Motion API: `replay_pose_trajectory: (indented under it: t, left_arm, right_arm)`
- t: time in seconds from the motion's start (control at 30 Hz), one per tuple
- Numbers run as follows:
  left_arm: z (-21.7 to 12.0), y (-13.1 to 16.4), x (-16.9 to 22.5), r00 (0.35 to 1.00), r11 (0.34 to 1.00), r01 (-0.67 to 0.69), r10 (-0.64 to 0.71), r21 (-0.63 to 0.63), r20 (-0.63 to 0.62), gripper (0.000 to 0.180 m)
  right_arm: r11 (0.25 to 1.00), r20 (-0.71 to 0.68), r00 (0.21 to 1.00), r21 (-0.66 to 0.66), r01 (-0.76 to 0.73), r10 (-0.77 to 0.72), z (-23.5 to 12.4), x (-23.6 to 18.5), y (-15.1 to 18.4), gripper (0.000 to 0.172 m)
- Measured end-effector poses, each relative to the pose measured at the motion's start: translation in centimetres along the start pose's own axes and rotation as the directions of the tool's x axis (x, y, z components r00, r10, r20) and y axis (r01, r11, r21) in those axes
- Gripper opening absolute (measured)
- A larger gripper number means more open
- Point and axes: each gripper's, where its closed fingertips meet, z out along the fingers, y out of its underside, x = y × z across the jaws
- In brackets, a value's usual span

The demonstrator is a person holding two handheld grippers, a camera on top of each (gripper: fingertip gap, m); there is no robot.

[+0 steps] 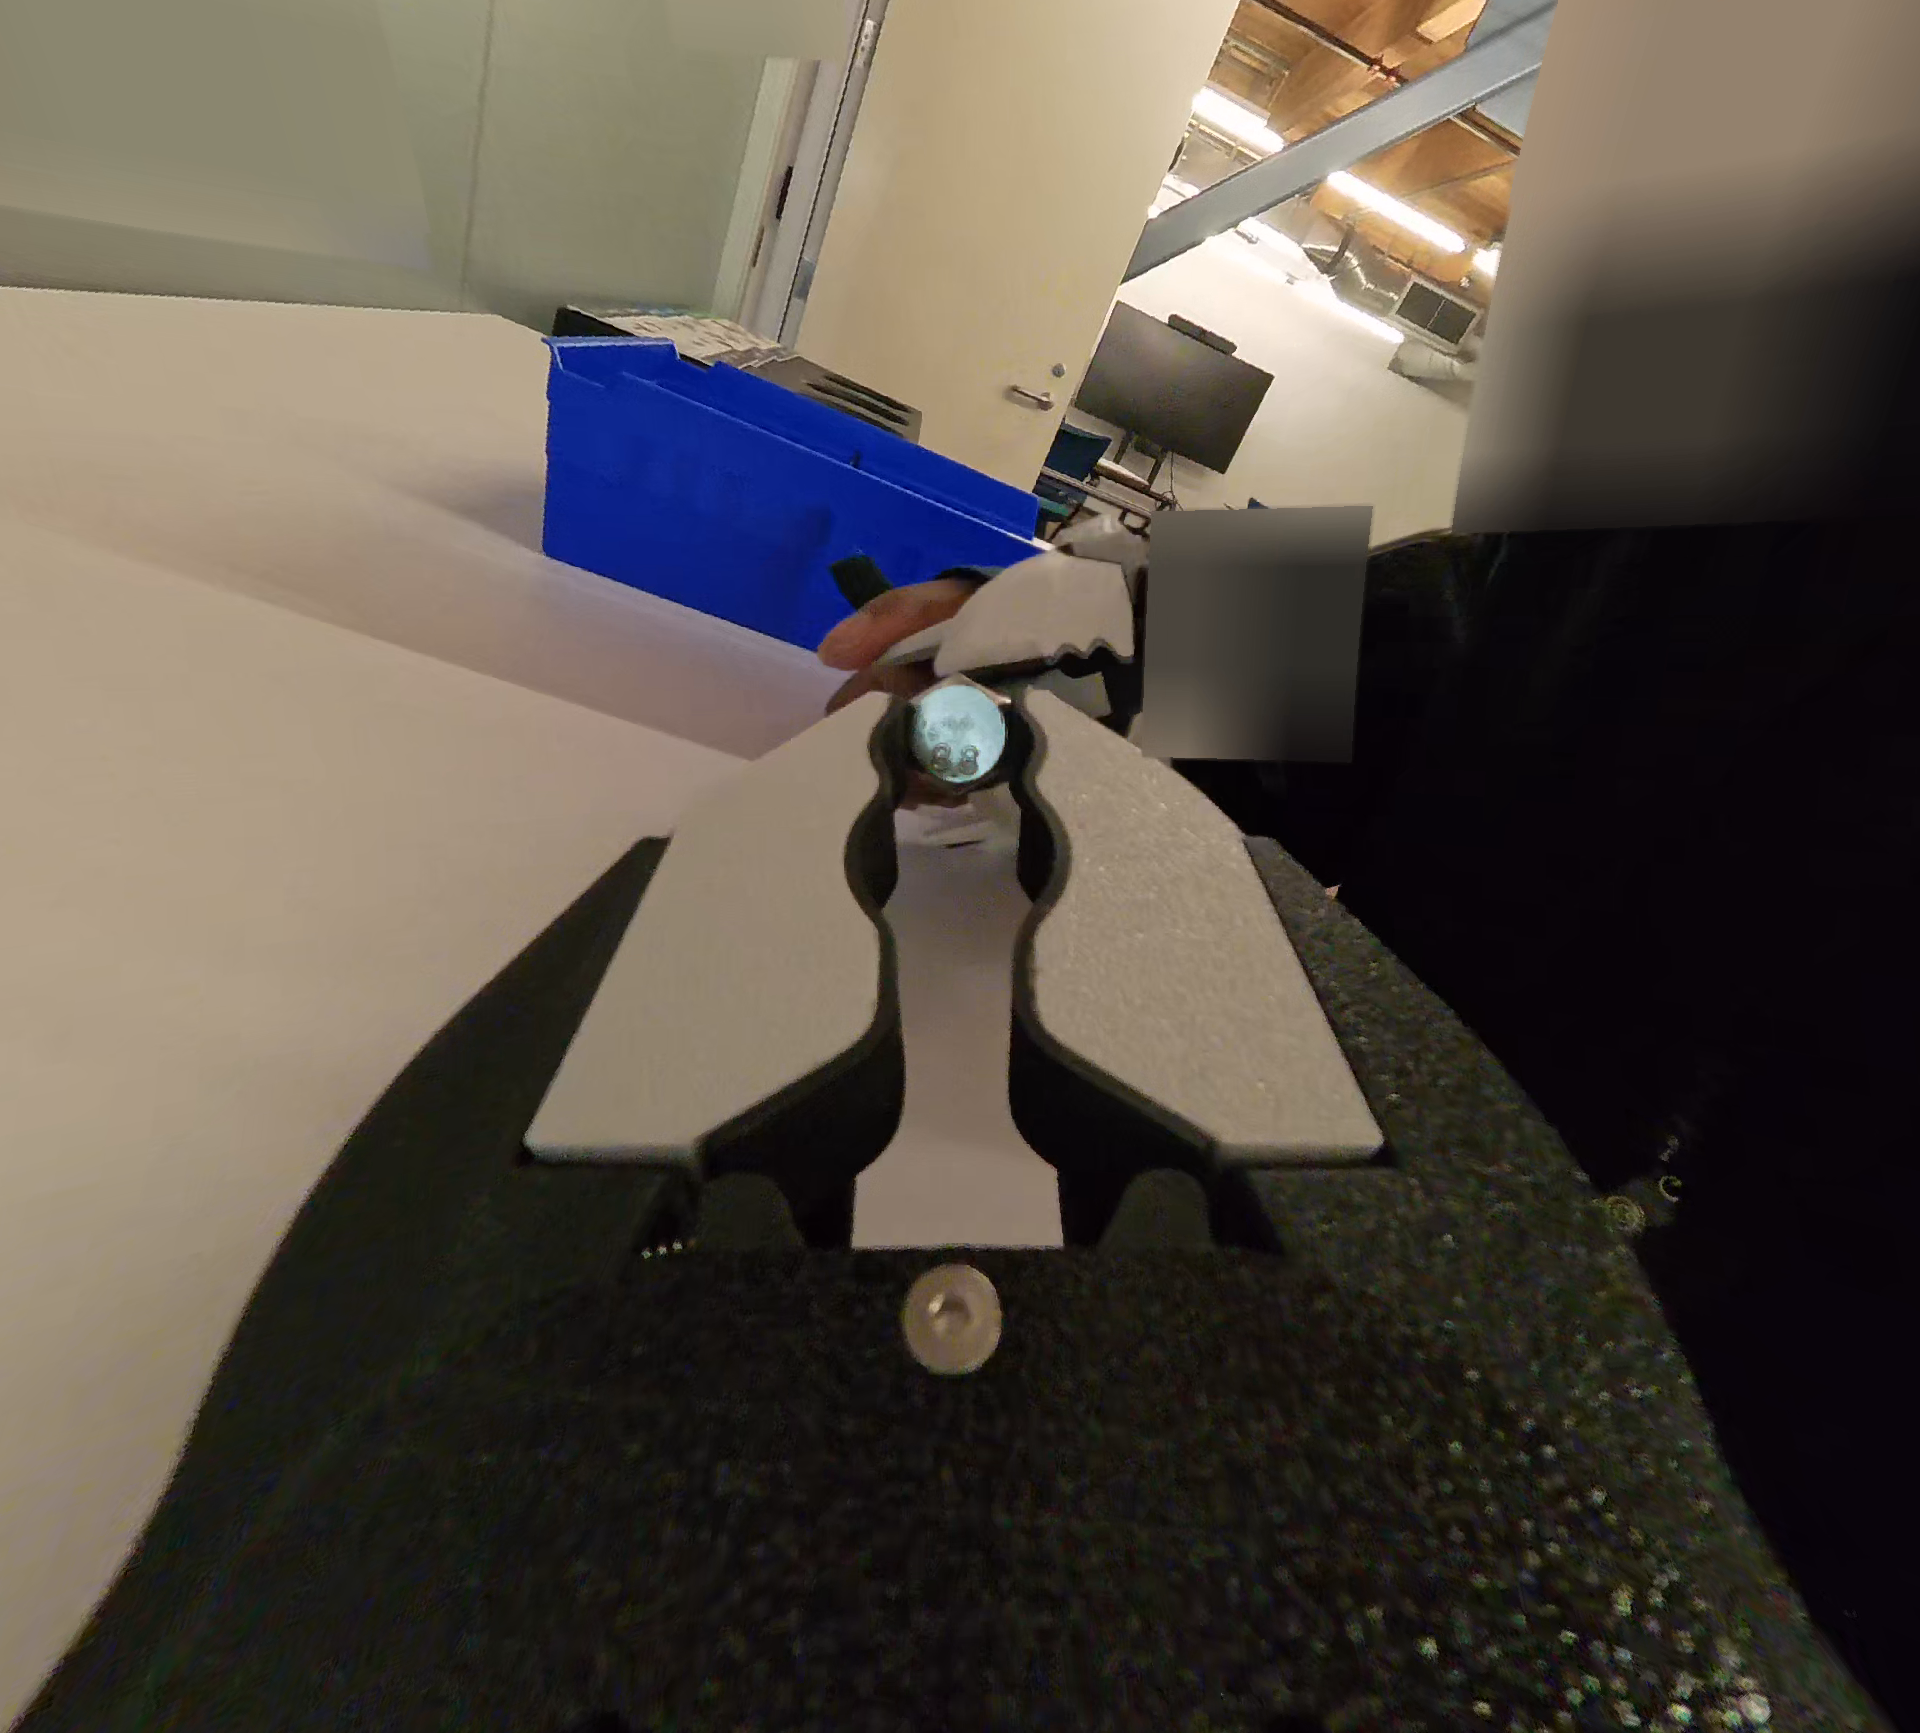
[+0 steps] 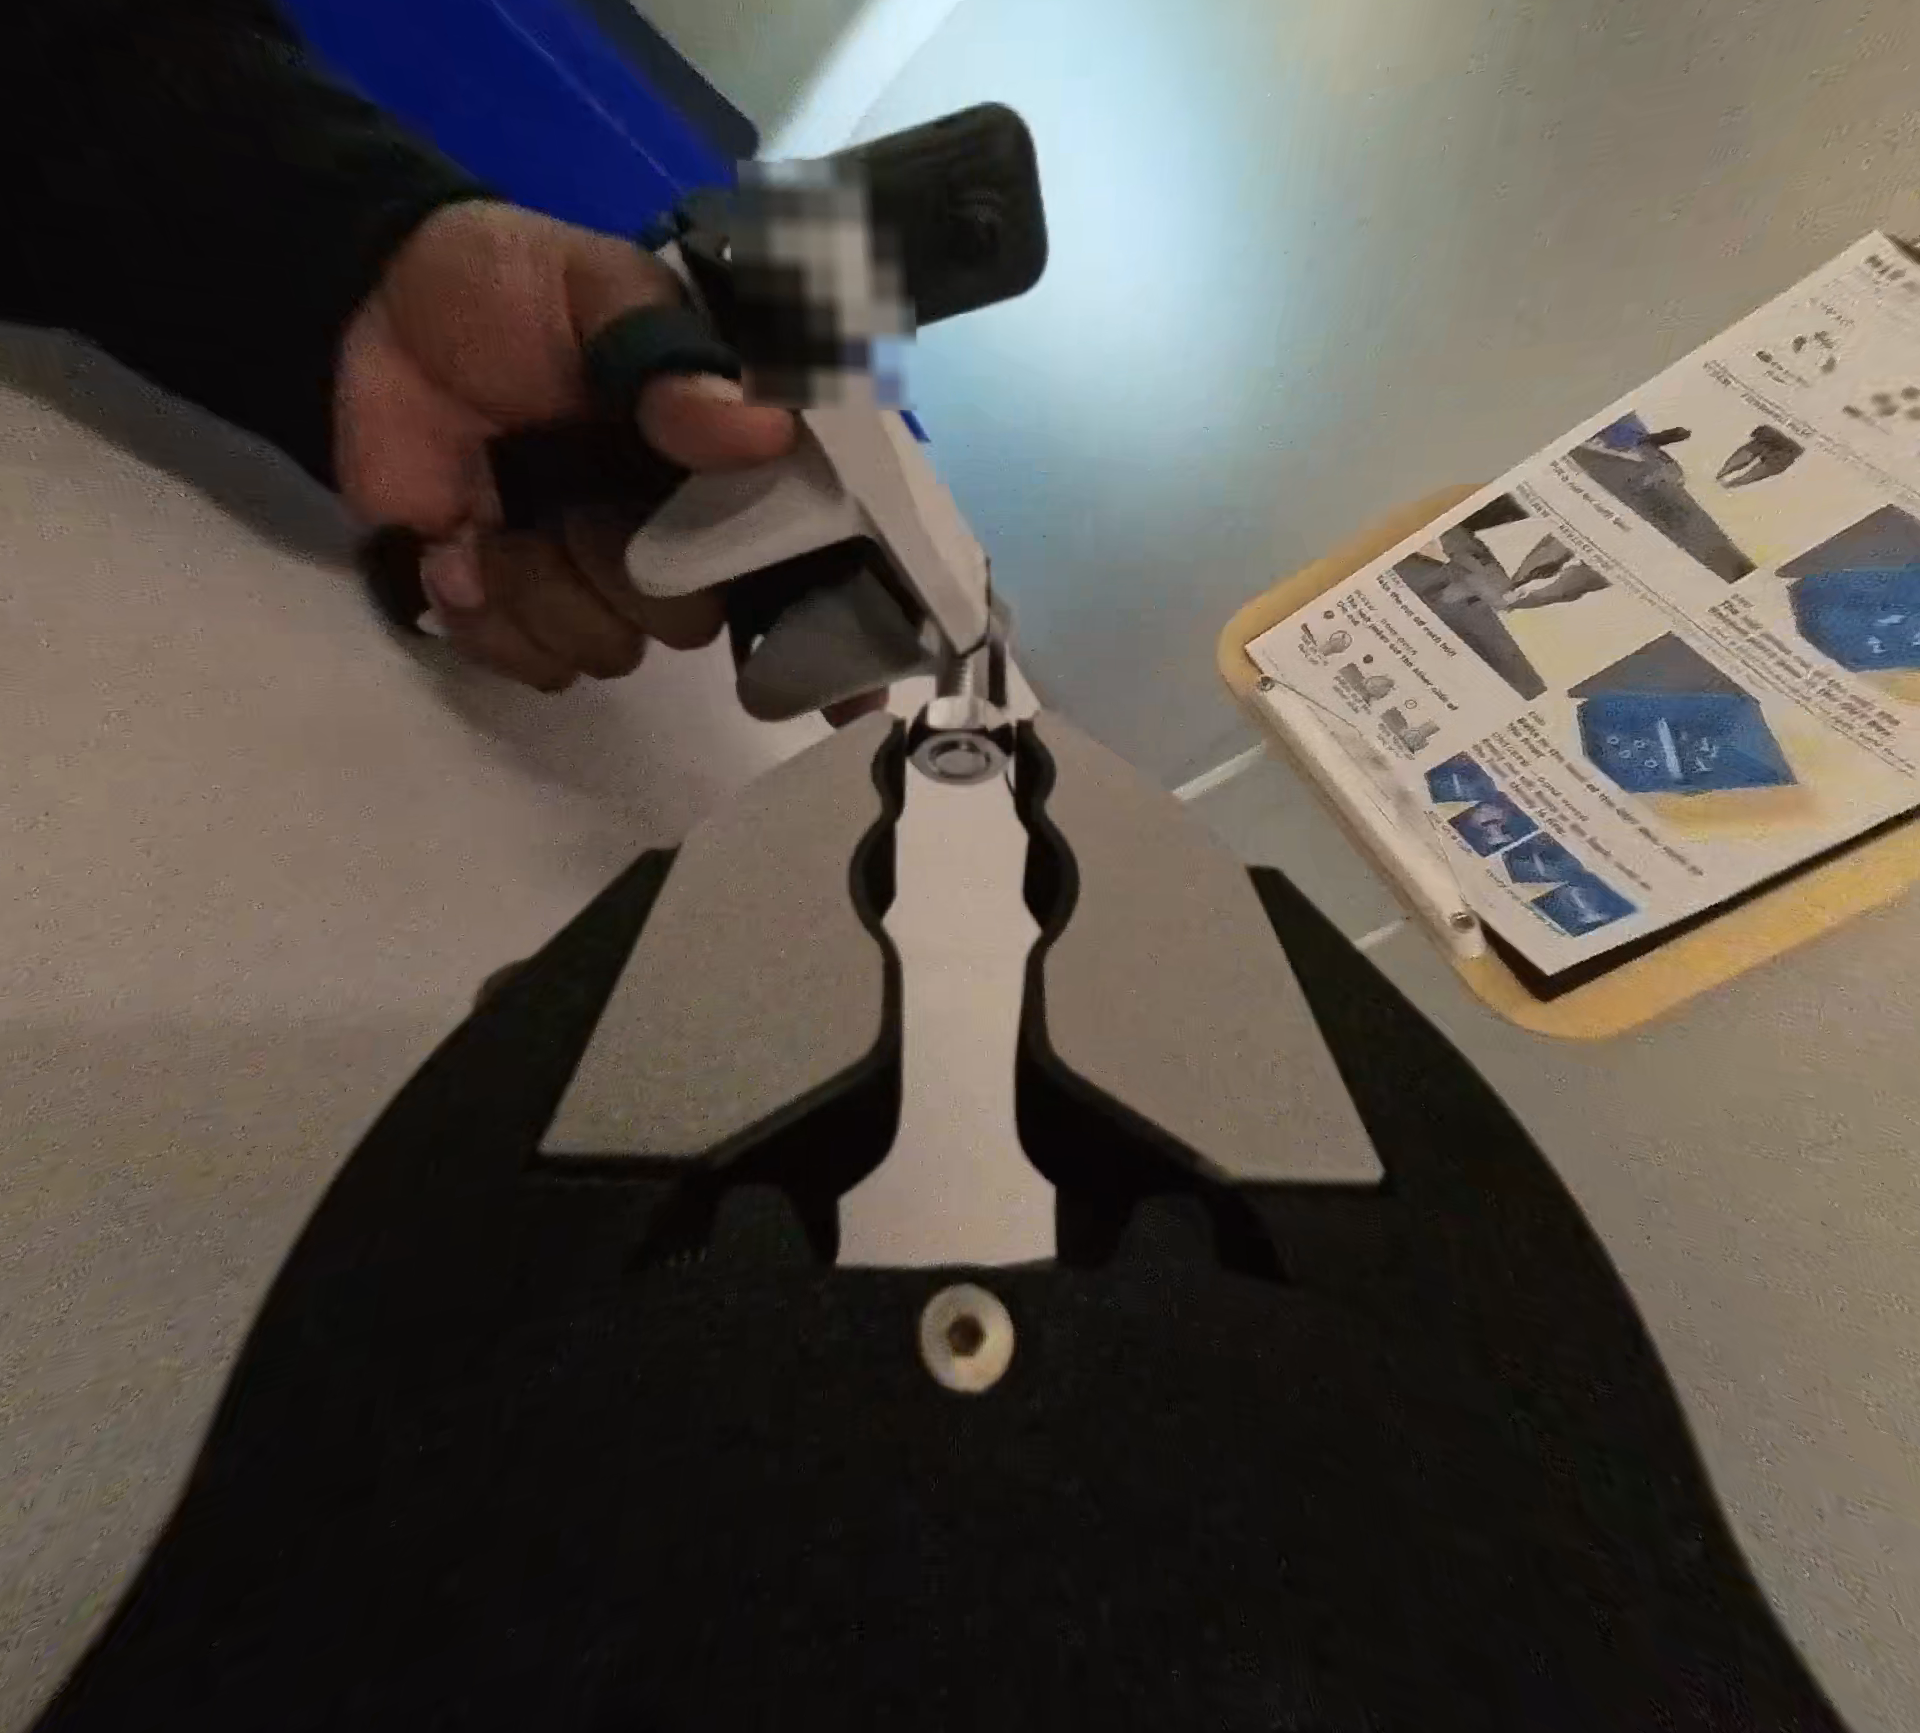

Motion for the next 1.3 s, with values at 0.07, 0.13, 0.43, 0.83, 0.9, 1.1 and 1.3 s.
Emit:
replay_pose_trajectory:
  t: [0.07, 0.13, 0.43, 0.83, 0.9, 1.1, 1.3]
  left_arm:
    - [-0.2, -0.2, -0.2, 1.0, 1.0, 0.006, -0.006, 0.02, 0.008, 0.017]
    - [-0.4, -0.6, -0.3, 1.0, 0.999, 0.011, -0.012, 0.044, 0.01, 0.017]
    - [-0.2, -0.3, 0.0, 1.0, 0.999, -0.024, 0.024, 0.026, 0.004, 0.017]
    - [-0.3, -0.3, -0.5, 0.999, 0.999, 0.023, -0.024, 0.028, 0.032, 0.017]
    - [-0.4, -0.5, -0.4, 0.999, 0.999, 0.018, -0.019, 0.041, 0.029, 0.017]
    - [-0.3, -0.6, 0.0, 1.0, 0.999, -0.015, 0.015, 0.049, 0.002, 0.017]
    - [0.1, -0.3, 0.5, 0.999, 0.999, -0.039, 0.039, 0.032, -0.015, 0.017]
  right_arm:
    - [0.978, 0.032, 0.979, 0.047, -0.204, 0.202, -0.1, 0.5, -0.8, 0.026]
    - [0.885, 0.095, 0.884, 0.049, -0.463, 0.457, 0.0, 0.9, -0.8, 0.034]
    - [0.483, 0.275, 0.456, -0.036, -0.875, 0.846, 0.3, 0.7, -0.2, 0.015]
    - [0.897, 0.029, 0.897, 0.024, -0.442, 0.441, 0.0, 1.7, 0.0, 0.036]
    - [0.711, 0.124, 0.707, 0.011, -0.703, 0.696, 0.2, 1.6, 0.3, 0.044]
    - [0.331, 0.314, 0.283, -0.109, -0.937, 0.906, 0.3, 0.4, -0.1, 0.04]
    - [0.424, 0.306, 0.37, -0.131, -0.896, 0.877, 0.4, -0.5, -0.2, 0.019]
